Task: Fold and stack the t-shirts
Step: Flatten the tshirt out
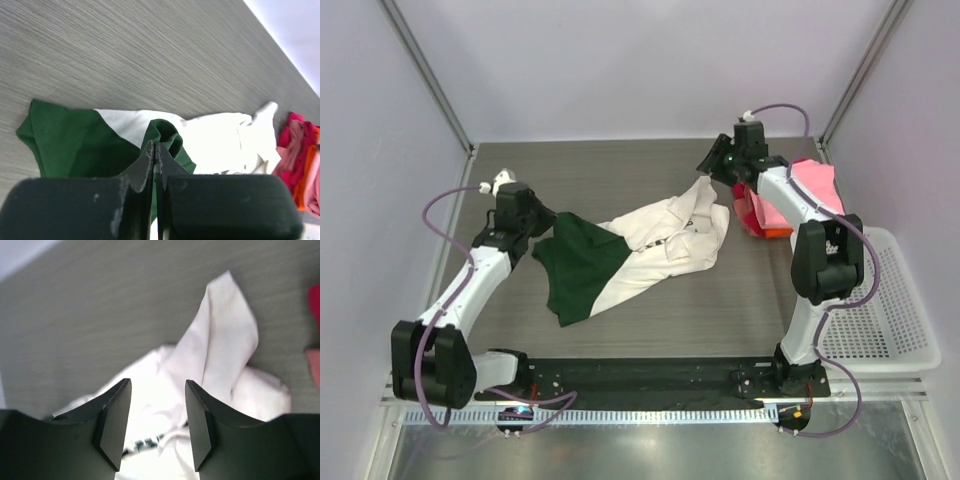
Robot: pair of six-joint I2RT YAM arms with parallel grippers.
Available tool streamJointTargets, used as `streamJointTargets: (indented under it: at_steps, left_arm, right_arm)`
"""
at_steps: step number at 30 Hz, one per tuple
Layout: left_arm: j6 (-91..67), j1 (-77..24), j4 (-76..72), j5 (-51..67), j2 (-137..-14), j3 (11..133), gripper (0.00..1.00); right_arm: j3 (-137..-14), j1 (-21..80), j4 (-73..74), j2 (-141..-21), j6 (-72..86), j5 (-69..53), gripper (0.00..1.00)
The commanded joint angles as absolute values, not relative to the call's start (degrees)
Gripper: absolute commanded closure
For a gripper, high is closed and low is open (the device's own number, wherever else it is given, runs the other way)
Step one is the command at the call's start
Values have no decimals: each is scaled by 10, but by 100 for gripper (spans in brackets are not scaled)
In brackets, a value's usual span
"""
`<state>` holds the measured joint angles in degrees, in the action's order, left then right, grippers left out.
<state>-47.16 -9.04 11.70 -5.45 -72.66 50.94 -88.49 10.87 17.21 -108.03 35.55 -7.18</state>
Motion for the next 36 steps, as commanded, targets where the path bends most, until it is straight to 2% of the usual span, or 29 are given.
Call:
streamJointTargets:
  at_steps: [1, 5, 12, 17, 29, 30, 31, 34, 36]
  left_arm:
    - [-476, -92, 121, -31, -675, 488, 100]
    - [-492, -92, 141, -2, -622, 469, 100]
    - [-512, -93, 171, 50, -533, 416, 100]
    - [-500, -93, 197, 40, -511, 397, 100]
    - [-483, -92, 216, 31, -513, 417, 100]
    - [-483, -93, 216, 31, -515, 418, 100]
    - [-483, -93, 216, 33, -514, 419, 100]
    - [-478, -93, 218, 33, -515, 424, 100]
    - [-475, -93, 221, 31, -517, 427, 100]
  right_arm:
    - [-831, 181, 231, -1018, 278, -36, 47]
    - [-759, 246, 242, -970, 227, -21, 47]
    - [-721, 354, 285, -973, 178, 84, 48]
    - [-736, 392, 303, -1011, 168, 143, 55]
    - [-766, 424, 327, -1092, 150, 206, 57]
    - [-770, 425, 329, -1096, 152, 215, 58]
    - [-773, 425, 331, -1100, 158, 225, 71]
    - [-781, 425, 346, -1095, 167, 257, 92]
    - [-778, 424, 346, -1071, 169, 246, 93]
